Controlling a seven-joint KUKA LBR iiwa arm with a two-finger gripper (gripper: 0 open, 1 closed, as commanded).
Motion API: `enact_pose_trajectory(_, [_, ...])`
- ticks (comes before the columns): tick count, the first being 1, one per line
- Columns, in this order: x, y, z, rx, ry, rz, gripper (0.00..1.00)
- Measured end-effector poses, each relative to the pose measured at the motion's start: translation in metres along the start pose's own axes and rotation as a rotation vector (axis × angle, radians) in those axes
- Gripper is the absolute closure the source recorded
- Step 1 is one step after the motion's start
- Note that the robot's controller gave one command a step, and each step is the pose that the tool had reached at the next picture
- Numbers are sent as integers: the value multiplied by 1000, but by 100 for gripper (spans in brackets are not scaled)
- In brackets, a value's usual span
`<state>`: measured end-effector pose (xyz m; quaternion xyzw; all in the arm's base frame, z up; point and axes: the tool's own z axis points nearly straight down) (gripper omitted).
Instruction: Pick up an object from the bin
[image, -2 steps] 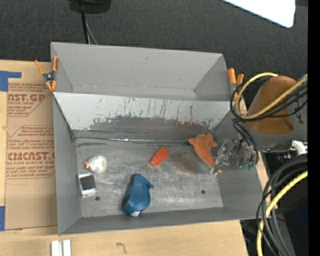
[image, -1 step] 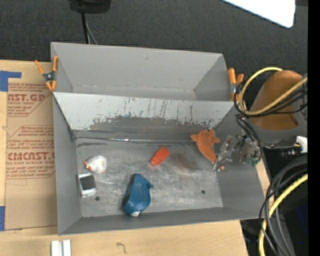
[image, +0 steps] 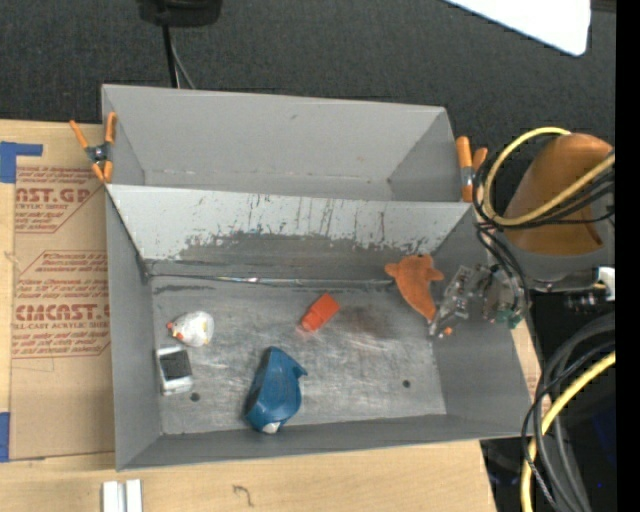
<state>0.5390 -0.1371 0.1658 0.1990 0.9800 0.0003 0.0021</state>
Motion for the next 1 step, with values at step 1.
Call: enact_pose_trajectory(1, [0, 0, -7, 0, -1, 0, 100])
